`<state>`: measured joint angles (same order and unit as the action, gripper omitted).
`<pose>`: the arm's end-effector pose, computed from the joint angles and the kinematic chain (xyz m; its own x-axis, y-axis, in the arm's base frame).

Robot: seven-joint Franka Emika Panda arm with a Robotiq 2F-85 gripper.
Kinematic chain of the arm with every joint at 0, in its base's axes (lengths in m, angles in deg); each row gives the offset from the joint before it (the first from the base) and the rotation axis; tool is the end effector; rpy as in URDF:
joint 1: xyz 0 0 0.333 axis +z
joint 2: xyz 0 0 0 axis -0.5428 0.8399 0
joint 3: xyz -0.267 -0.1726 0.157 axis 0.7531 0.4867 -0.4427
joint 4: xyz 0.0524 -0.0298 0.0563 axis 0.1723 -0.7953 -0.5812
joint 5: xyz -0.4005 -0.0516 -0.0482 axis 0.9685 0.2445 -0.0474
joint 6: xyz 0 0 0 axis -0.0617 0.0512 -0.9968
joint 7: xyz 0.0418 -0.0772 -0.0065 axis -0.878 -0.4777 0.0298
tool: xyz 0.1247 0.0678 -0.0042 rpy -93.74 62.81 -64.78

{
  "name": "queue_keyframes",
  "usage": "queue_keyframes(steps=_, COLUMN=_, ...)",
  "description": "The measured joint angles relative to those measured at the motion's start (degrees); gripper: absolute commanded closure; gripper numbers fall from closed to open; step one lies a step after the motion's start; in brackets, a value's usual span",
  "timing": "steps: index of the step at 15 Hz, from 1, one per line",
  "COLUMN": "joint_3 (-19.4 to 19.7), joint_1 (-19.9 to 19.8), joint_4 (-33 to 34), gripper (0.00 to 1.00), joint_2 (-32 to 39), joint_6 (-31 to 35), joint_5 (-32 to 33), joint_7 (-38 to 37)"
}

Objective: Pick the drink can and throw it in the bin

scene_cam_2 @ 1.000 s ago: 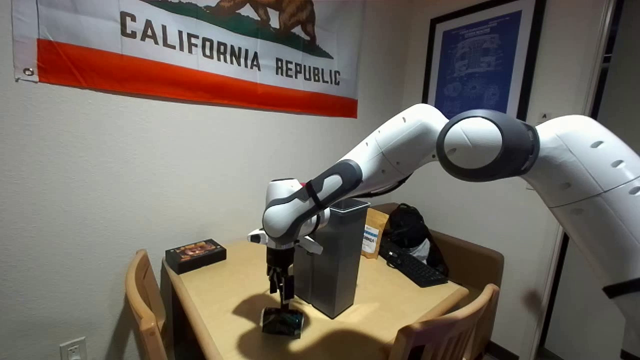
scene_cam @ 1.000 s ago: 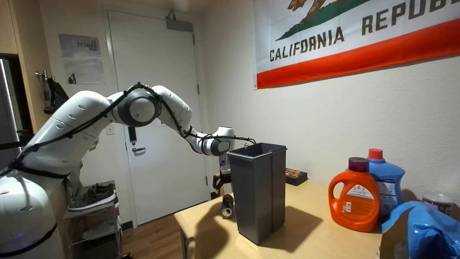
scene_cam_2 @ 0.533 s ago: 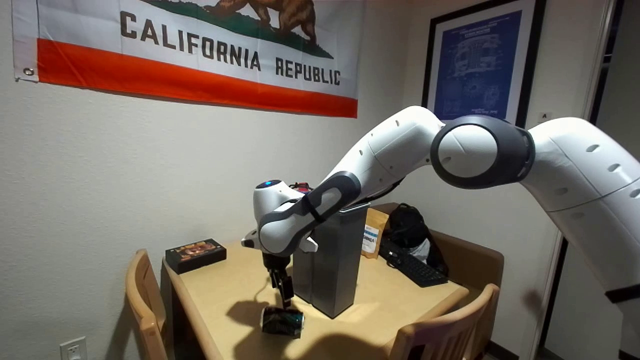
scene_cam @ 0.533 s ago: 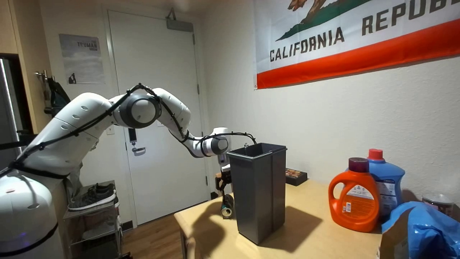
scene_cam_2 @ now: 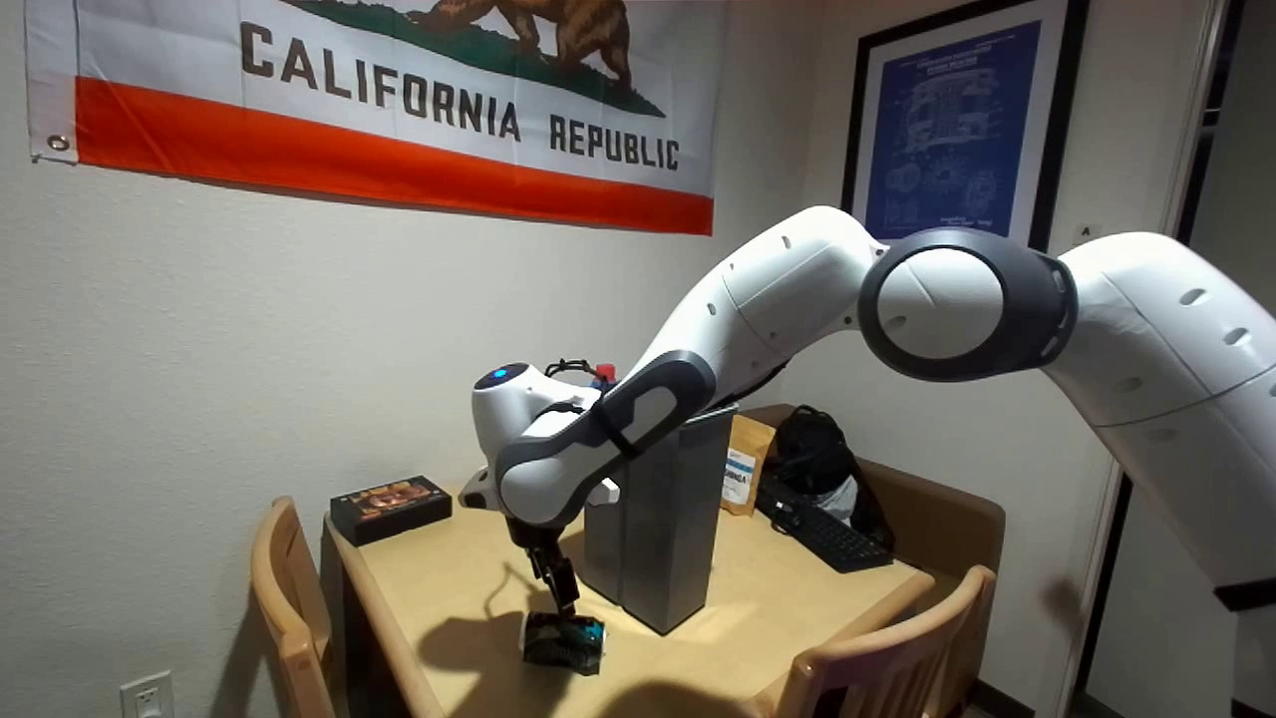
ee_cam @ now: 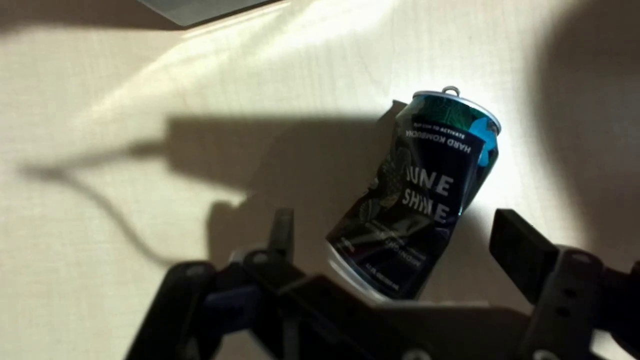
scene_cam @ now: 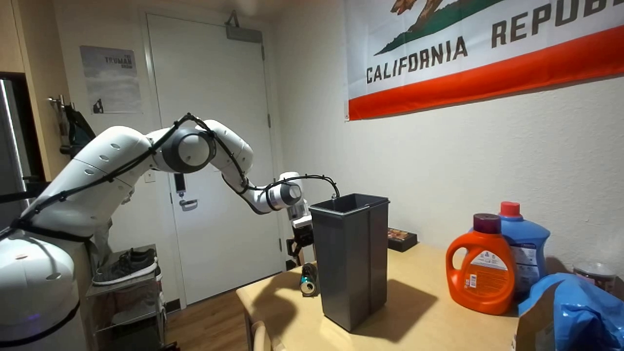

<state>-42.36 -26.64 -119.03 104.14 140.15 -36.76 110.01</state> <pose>0.7280 0.0779 0.2129 0.3033 0.9158 -0.2632 0.9529 -0.2909 0.0858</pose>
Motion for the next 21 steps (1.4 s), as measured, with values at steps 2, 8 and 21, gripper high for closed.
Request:
queue_keyframes(steps=2, joint_3=-0.18, joint_1=0.01, joint_4=0.19, gripper=0.0, joint_2=0.09, joint_6=-0.62, joint_5=0.0, joint_7=0.01)
queue_keyframes(steps=8, joint_3=-1.16, joint_1=-0.55, joint_4=1.23, gripper=0.0, joint_2=2.1, joint_6=-1.46, joint_5=-0.77, joint_7=0.08)
queue_keyframes(steps=21, joint_3=-2.08, joint_1=-1.81, joint_4=7.16, gripper=0.95, joint_2=7.63, joint_6=-0.09, joint_5=-2.71, joint_7=-0.09)
